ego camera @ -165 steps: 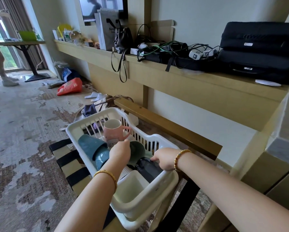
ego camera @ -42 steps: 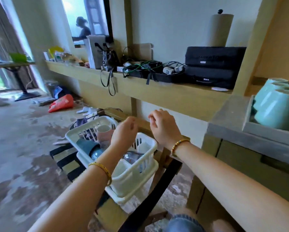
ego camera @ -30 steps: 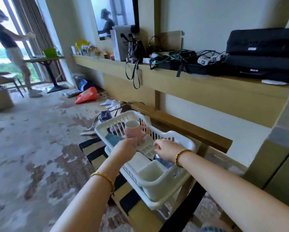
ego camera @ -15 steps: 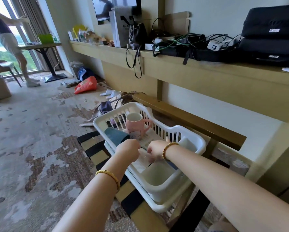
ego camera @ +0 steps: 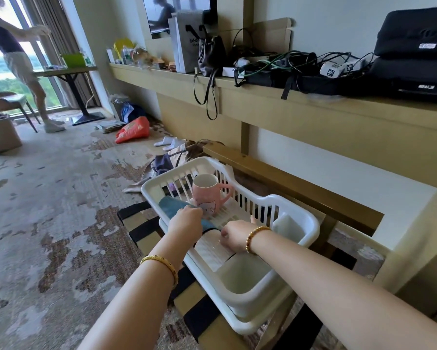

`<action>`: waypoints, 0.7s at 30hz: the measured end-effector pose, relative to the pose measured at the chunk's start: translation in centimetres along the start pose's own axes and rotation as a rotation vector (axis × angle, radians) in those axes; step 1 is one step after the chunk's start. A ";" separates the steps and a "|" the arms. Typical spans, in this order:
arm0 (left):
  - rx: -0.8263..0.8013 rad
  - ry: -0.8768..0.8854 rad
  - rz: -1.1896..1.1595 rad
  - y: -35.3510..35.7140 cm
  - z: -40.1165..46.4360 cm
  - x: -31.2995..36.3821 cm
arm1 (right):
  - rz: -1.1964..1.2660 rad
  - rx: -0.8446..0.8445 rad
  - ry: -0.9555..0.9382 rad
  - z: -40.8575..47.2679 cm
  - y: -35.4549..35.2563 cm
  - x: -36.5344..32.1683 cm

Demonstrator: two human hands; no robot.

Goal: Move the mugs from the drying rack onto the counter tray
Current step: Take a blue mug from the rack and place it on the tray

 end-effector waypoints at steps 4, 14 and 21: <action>-0.035 -0.112 0.101 -0.2 1.4 -1.3 | -0.001 0.024 -0.004 0.6 0.4 0.0; -0.179 -0.245 0.327 1.3 5.8 -2.5 | 0.104 0.038 -0.014 2.1 1.1 1.0; -0.179 -0.263 0.379 1.7 6.7 -2.3 | 0.074 0.072 0.009 2.7 1.9 1.1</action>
Point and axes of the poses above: each hand's wrist, its own z-axis towards the middle knuckle, its own y-axis out of the palm, x = y × z, the point moved 4 cm from there along z, towards the middle knuckle, and after that the axes turned 5 degrees about -z, right-handed, at the moved point
